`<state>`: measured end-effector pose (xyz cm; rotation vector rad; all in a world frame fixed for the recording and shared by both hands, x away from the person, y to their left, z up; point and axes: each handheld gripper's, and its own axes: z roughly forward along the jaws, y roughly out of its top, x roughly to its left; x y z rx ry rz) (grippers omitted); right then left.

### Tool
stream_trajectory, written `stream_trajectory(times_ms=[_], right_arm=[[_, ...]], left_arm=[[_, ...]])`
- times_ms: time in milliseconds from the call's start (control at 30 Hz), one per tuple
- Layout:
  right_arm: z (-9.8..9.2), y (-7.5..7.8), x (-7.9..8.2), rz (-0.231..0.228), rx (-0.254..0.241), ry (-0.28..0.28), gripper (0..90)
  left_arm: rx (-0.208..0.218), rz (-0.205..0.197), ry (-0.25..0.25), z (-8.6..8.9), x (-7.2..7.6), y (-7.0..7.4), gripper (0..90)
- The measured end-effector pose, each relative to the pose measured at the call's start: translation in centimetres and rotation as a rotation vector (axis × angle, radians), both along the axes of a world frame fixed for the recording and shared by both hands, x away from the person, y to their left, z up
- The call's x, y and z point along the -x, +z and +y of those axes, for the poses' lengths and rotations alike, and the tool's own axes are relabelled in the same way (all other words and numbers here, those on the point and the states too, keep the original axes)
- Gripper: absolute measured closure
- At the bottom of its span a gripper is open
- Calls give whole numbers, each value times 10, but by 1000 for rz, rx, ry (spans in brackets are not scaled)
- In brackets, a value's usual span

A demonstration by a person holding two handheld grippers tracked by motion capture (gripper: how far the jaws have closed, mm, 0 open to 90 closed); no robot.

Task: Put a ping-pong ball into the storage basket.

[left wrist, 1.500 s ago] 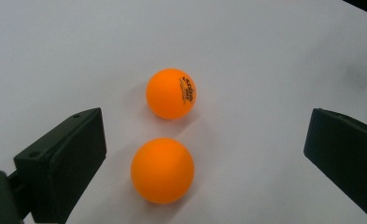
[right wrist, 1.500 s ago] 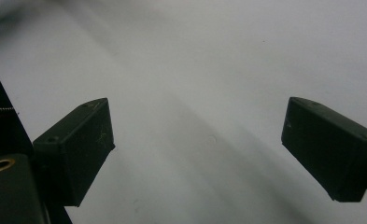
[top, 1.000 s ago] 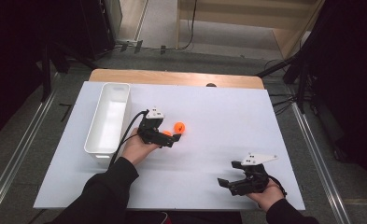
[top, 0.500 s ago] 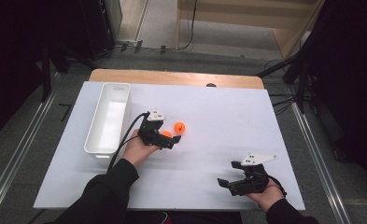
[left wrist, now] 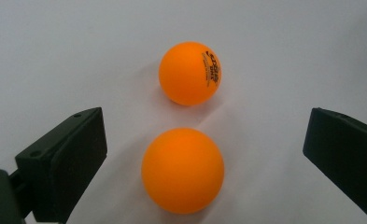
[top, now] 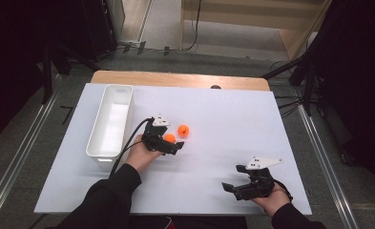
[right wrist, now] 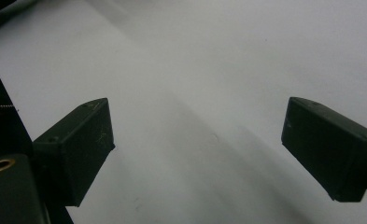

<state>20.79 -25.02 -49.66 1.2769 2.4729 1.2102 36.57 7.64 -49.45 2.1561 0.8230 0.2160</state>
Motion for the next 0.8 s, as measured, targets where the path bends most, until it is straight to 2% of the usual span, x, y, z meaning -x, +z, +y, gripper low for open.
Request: stream_trajectory(times_ms=[300,433,567,600,733,800], right_arm=[[0,0,0,-7,5,4,78],[1,0,0,-4,8,7,78],[1,0,1,-4,7,8,78],[1,0,1,1,5,9,78],[1,0,1,1,6,10,78],[1,0,1,-2,8,11,78]], left_arm=[[-24,5,4,-1,1,-8,0],[-64,2,2,-1,2,-15,0],[-85,1,-2,-1,2,-18,0],[-103,-5,-2,-1,2,-19,0],[-114,-12,0,-2,3,-19,0],[-139,-22,-1,-4,5,-19,0]])
